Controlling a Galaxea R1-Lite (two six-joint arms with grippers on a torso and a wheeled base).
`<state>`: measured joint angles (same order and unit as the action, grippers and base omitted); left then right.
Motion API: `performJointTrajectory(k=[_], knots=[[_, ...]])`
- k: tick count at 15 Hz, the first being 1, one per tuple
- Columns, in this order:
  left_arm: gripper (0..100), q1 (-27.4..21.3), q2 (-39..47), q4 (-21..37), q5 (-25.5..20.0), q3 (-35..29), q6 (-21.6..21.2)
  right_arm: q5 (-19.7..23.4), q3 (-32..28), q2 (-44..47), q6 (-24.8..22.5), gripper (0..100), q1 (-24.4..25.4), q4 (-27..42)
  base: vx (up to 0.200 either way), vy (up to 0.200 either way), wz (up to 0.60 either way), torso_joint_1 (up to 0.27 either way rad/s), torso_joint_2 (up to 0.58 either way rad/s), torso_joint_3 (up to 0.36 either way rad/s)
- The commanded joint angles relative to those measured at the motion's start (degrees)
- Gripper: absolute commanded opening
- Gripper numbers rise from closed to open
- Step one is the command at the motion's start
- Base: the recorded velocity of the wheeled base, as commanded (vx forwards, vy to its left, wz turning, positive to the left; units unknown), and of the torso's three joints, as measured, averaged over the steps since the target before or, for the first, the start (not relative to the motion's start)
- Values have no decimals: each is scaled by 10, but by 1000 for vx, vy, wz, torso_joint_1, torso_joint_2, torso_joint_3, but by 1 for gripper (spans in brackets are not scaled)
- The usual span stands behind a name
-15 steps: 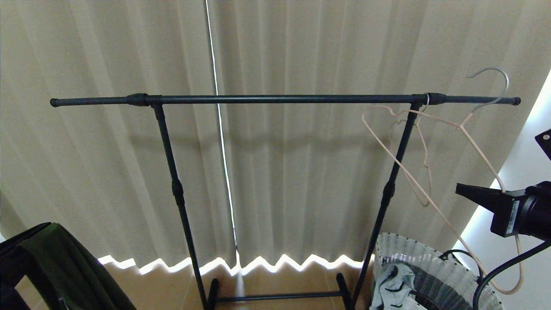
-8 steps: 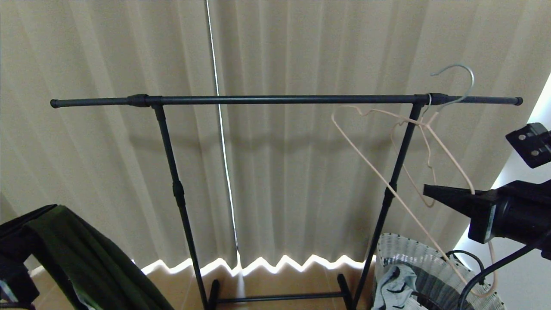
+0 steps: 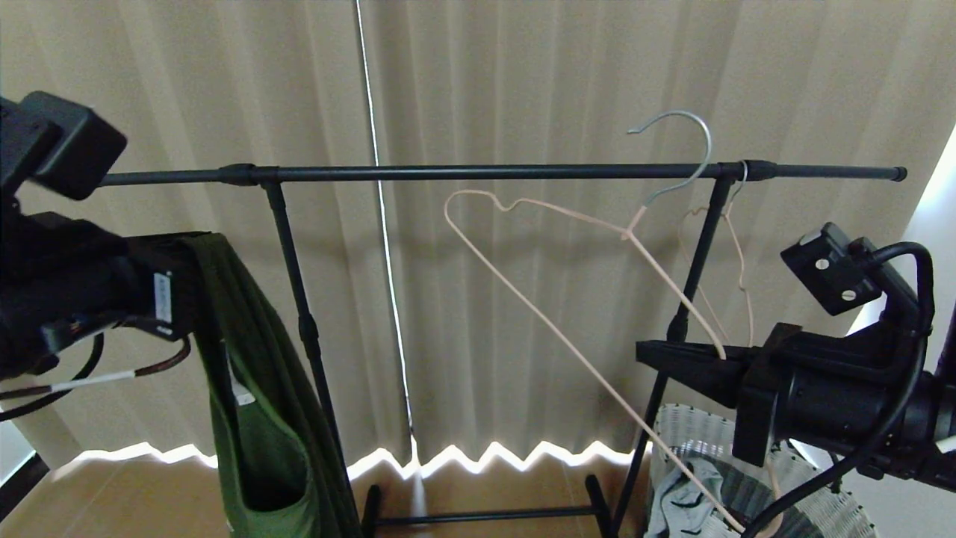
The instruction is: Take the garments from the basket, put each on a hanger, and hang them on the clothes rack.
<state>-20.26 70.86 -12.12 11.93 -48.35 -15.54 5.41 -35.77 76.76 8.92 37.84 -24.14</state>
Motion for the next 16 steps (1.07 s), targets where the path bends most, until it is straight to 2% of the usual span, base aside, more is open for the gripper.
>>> performJointTrajectory(k=[1, 2, 4, 7, 16], knots=[[0, -16, 102, 24, 28, -87, 45, 1, 2, 8, 2, 0, 37, 0, 0, 0, 0, 0, 0, 0], [0, -23, 140, 29, 60, -121, 80, 1, 2, 7, 22, 0, 68, -1, 0, 0, 0, 0, 0, 0], [0, -33, 174, 29, 85, -148, 126, 1, 4, 1, 48, 0, 101, 0, 0, 0, 0, 0, 0, 0], [0, -44, 219, 28, 120, -178, 164, 1, 4, 0, 51, 0, 138, 0, 0, 0, 0, 0, 0, 0], [0, -63, 223, 25, 121, -185, 174, 0, -12, 43, 51, 0, 149, -1, 0, 0, 0, 0, 0, 0]])
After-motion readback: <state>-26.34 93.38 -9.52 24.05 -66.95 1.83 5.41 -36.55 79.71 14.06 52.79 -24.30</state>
